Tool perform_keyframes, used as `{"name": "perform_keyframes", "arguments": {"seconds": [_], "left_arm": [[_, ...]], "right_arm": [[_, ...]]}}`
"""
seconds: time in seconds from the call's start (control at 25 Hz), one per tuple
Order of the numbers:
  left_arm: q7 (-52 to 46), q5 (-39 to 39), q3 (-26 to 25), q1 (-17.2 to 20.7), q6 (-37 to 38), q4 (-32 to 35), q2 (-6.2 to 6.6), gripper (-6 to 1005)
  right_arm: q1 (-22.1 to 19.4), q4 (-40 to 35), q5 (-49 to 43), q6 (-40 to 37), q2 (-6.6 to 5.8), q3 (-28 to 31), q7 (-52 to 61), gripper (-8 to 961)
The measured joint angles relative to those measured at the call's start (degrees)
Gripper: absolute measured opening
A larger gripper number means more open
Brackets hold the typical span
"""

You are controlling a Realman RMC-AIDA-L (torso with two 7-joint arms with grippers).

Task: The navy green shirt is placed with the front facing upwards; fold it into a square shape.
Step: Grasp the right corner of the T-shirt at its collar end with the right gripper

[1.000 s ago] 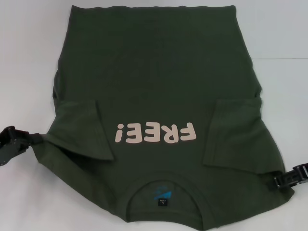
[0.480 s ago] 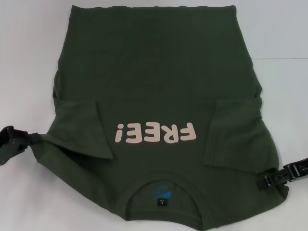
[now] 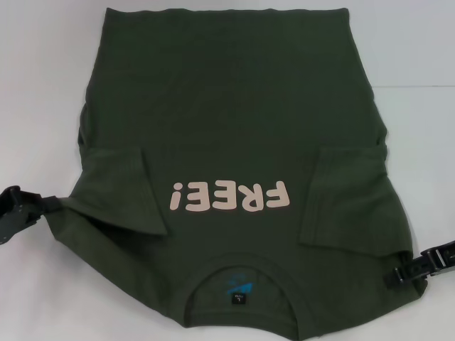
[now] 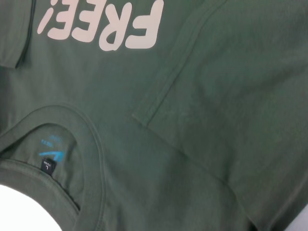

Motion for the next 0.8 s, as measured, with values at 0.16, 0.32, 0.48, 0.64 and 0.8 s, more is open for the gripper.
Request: {"name": "perform_keyframes", "arguments": {"seconds": [0.16, 0.32, 0.48, 0.64, 0.8], "left_arm": [[0.0, -0.35, 0.0, 0.09, 0.06, 0.0, -0.05, 2], [0.05, -0.81, 0.0, 0.15, 0.22, 0.0, -0.07, 2], [0.07, -0.81, 0.0, 0.15, 0.26, 0.0, -0.07, 2], [0.09, -0.82, -0.01, 0.14, 0.27, 0.0, -0.07, 3], [0.09, -1.25, 0.0, 0.14, 0.27, 0.0, -0.07, 3]], "right_arm": [[-0.12, -0.35, 0.01, -0.49, 0.0, 0.02, -0.1, 760], [0.01, -0.46, -0.13, -0.73, 0.01, -0.03, -0.37, 727], [0.01, -0.53, -0.18, -0.46, 0.03, -0.01, -0.38, 600], [-0.12, -0.68, -0.11, -0.44, -0.15, 0.32, -0.36, 434], [-0.15, -0.7, -0.08, -0.42, -0.18, 0.13, -0.43, 244]]}}
